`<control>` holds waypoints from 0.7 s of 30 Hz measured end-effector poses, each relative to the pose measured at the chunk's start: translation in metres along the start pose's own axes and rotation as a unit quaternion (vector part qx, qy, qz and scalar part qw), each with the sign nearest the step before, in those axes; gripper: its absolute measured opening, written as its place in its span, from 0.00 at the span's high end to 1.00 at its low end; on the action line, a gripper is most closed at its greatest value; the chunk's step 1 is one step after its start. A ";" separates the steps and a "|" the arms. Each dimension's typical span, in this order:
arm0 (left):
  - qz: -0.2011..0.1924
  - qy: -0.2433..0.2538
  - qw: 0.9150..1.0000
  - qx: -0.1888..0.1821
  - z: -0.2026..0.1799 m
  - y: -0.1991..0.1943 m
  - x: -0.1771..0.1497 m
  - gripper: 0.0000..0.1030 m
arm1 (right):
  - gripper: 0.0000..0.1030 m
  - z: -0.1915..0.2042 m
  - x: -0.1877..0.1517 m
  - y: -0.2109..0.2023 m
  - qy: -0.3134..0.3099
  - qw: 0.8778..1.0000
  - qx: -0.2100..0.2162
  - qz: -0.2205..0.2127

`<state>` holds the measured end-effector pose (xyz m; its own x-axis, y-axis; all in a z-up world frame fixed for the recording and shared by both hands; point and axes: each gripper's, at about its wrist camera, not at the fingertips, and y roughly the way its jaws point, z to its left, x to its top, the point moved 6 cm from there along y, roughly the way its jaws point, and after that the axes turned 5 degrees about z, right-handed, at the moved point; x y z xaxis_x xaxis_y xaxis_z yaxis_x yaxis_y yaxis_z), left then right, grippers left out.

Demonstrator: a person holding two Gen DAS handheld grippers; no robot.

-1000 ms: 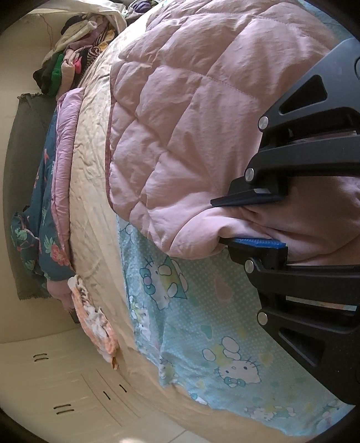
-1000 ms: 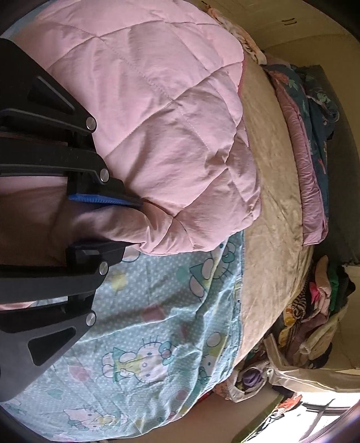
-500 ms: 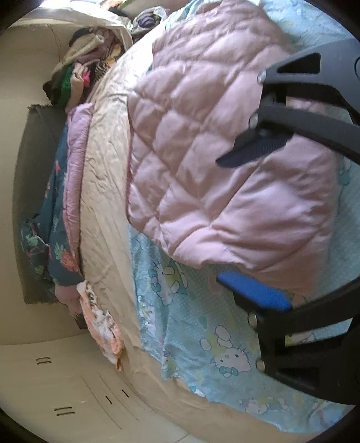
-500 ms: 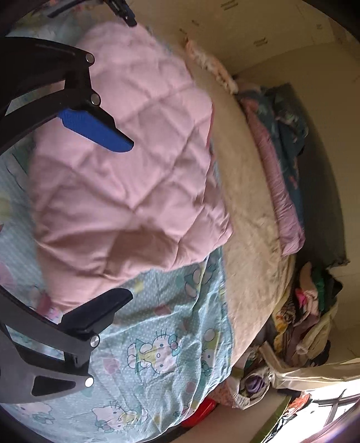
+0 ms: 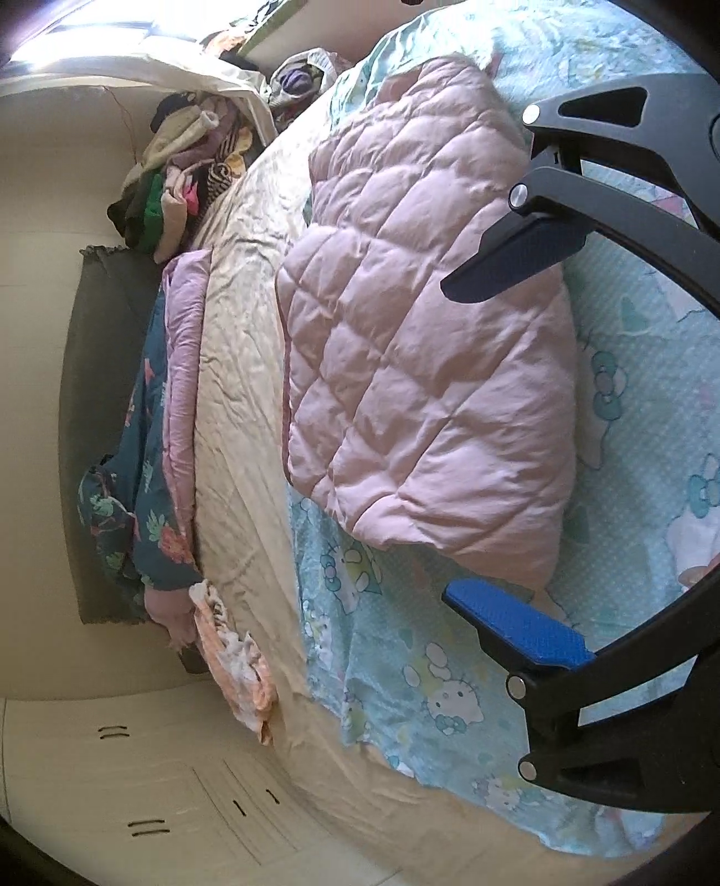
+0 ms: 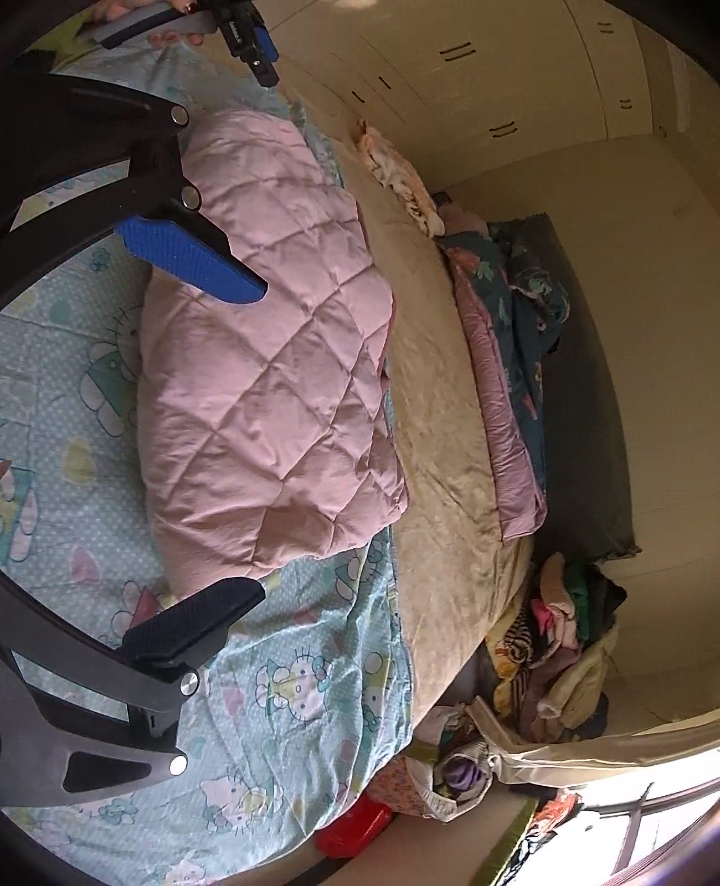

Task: Fold large clothes
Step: 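Open both tools and release the folded jacket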

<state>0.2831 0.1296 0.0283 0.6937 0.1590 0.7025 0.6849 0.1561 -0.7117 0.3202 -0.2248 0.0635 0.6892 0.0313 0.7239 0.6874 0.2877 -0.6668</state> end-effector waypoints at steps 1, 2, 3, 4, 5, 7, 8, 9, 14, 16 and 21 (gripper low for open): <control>-0.001 0.000 1.000 -0.001 0.001 -0.002 -0.001 0.09 | 0.04 0.001 -0.002 -0.004 -0.002 1.000 -0.001 -0.002; -0.002 0.000 1.000 -0.002 0.000 -0.005 -0.002 0.09 | 0.04 0.001 -0.003 -0.006 -0.002 1.000 -0.001 -0.004; -0.003 0.000 1.000 -0.003 -0.001 -0.010 -0.004 0.09 | 0.04 0.002 -0.005 -0.010 -0.002 1.000 -0.001 -0.005; -0.004 0.000 1.000 -0.003 0.000 -0.012 -0.005 0.09 | 0.04 0.003 -0.006 -0.012 0.000 1.000 0.001 -0.006; -0.005 -0.001 1.000 -0.004 0.000 -0.014 -0.007 0.09 | 0.04 0.003 -0.008 -0.015 0.002 1.000 0.003 -0.006; -0.007 0.000 1.000 -0.004 -0.001 -0.020 -0.011 0.09 | 0.04 0.005 -0.012 -0.020 0.006 1.000 0.008 -0.007; -0.007 0.000 1.000 -0.004 -0.001 -0.022 -0.012 0.09 | 0.04 0.005 -0.013 -0.023 0.008 1.000 0.009 -0.009; -0.007 0.000 1.000 -0.004 -0.001 -0.024 -0.014 0.09 | 0.04 0.006 -0.014 -0.025 0.009 1.000 0.010 -0.009; -0.003 -0.005 1.000 -0.005 0.001 -0.029 -0.024 0.09 | 0.04 0.011 -0.024 -0.032 0.011 1.000 0.016 -0.006; 0.000 -0.006 1.000 -0.005 0.002 -0.029 -0.028 0.09 | 0.04 0.013 -0.028 -0.033 0.010 1.000 0.014 -0.005; 0.009 -0.009 1.000 -0.005 0.004 -0.027 -0.040 0.09 | 0.04 0.014 -0.040 -0.031 0.021 1.000 0.014 0.003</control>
<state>0.2364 0.1232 0.0196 0.7013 0.1794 0.6900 0.6753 0.1429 -0.7236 0.2679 -0.2220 0.0577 0.7034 -0.0076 0.7108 0.6766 0.3136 -0.6662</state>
